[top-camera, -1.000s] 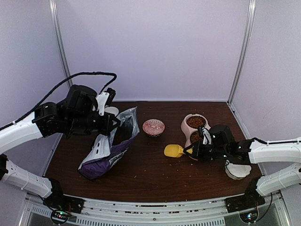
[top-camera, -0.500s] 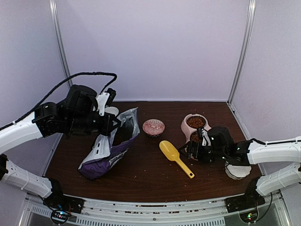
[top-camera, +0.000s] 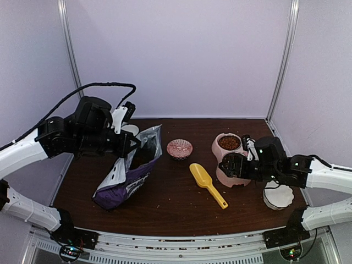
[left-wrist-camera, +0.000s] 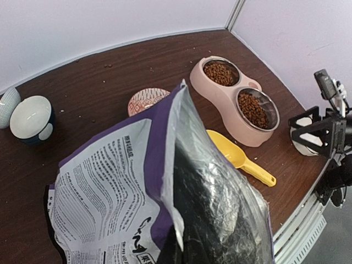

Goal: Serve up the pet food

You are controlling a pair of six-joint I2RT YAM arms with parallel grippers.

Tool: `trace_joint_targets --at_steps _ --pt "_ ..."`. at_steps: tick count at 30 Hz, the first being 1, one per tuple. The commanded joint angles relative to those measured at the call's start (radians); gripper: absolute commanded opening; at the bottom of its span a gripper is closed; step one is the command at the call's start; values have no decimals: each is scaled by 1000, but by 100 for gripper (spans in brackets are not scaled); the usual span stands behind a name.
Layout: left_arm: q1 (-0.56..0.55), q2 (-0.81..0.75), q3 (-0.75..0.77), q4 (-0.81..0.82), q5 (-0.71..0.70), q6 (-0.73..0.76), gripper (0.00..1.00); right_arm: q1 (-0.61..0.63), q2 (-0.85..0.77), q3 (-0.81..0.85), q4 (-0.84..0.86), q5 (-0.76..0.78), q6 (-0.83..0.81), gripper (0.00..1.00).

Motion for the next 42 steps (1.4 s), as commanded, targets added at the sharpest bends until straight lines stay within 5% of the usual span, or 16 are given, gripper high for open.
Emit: trace_joint_targets --at_steps 1,7,12,19,24,42 --pt "28 -33 89 115 138 63 0 4 -79 87 -175 156 -82 100" --pt "56 -9 244 -27 349 263 0 4 -200 114 -162 189 -169 100" --pt "60 27 403 -165 512 407 0 5 -310 82 -26 46 -285 100" --pt "59 99 421 -227 623 506 0 9 -342 -33 311 -285 -347 100" --pt "57 172 387 -237 728 548 0 34 -267 -52 401 -330 -383 100" --pt "20 176 352 -242 673 553 1 152 -30 -13 558 -342 -445 99"
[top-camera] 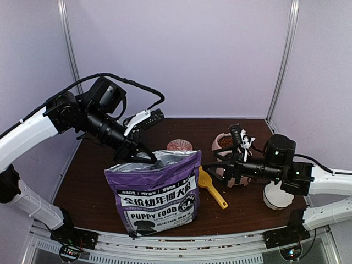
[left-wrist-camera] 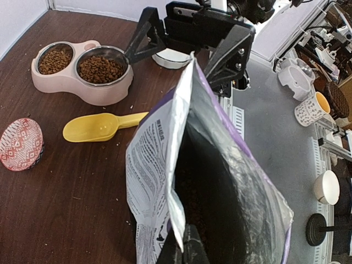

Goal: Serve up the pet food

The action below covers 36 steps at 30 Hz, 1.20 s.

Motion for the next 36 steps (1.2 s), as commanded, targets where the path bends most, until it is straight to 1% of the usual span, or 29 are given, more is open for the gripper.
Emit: trace_joint_targets --at_steps 1,2,6,7,12,17,19,25,28,36 --pt "-7 -31 14 99 -20 3 2 9 41 36 57 -36 -36 99" --pt "-8 -31 20 99 -27 -2 4 10 48 43 54 -42 -42 99" --pt "-18 -19 52 99 -62 -32 24 10 74 62 56 -68 -63 99" --pt "-22 -16 59 98 -68 -39 31 10 79 65 58 -74 -68 99" --pt "-44 -14 100 98 -115 -71 59 9 113 81 66 -107 -92 100" --pt "-70 13 171 84 -182 -108 77 9 152 112 56 -143 -119 100" --pt "-87 38 204 69 -210 -114 82 9 167 124 52 -154 -128 100" --pt "-127 129 285 -1 -295 -113 89 10 213 154 66 -186 -145 100" --pt "-136 161 310 -30 -319 -108 91 10 234 160 93 -212 -135 100" --pt "-157 202 337 -51 -314 -102 94 10 272 193 102 -267 -124 99"
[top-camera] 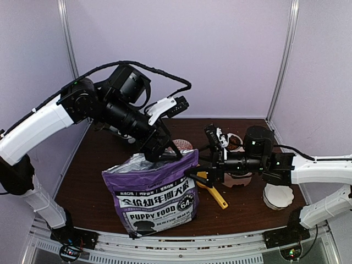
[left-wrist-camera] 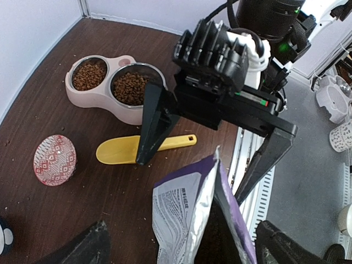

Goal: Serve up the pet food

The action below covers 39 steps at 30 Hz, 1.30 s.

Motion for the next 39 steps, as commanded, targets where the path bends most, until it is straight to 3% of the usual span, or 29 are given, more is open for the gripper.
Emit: trace_joint_targets --at_steps 1,6,13,15,19,23,29,39 --pt "-15 14 50 -24 -27 3 94 9 10 35 39 -46 5 98" --pt "-43 71 93 -92 -45 18 95 8 14 35 56 -38 18 84" --pt "-68 106 107 -122 0 36 92 8 30 43 63 -19 45 50" --pt "-70 111 110 -130 2 39 86 8 34 46 56 -22 52 42" --pt "-71 112 107 -139 -4 44 58 8 33 47 46 -26 72 32" --pt "-72 110 111 -150 -21 49 34 8 18 38 42 -25 86 34" --pt "-73 84 119 -150 -49 68 1 8 -50 -4 40 -5 91 48" --pt "-98 45 142 -148 50 206 0 9 -178 -51 30 13 115 68"
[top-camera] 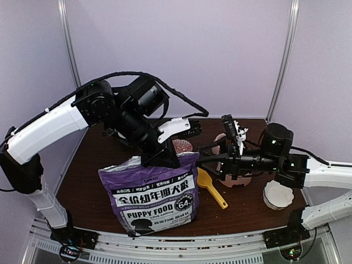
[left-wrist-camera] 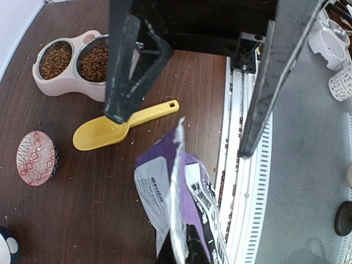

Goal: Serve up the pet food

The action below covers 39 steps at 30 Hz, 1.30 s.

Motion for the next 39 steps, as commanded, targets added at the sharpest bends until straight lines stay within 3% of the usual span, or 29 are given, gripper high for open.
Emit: trace_joint_targets --at_steps 1,9,16,19,23,27,29,34,39 --pt "-24 -58 49 19 69 89 0 3 -37 -22 16 16 31 69" --pt "-37 -48 52 20 94 106 0 33 -30 -49 114 -12 102 75" --pt "-40 -43 52 23 101 105 0 52 13 -34 149 -10 104 72" --pt "-42 -43 51 26 101 102 0 56 42 -12 153 -21 101 63" --pt "-43 -44 47 26 99 96 0 62 69 -1 182 -35 107 42" --pt "-44 -46 46 26 95 94 0 64 83 8 177 -43 110 12" --pt "-44 -46 47 26 91 94 0 65 84 6 177 -42 112 2" --pt "-44 -46 48 34 79 89 0 69 62 2 152 -32 94 0" --pt "-44 -45 46 50 70 79 20 68 48 2 127 -26 80 0"
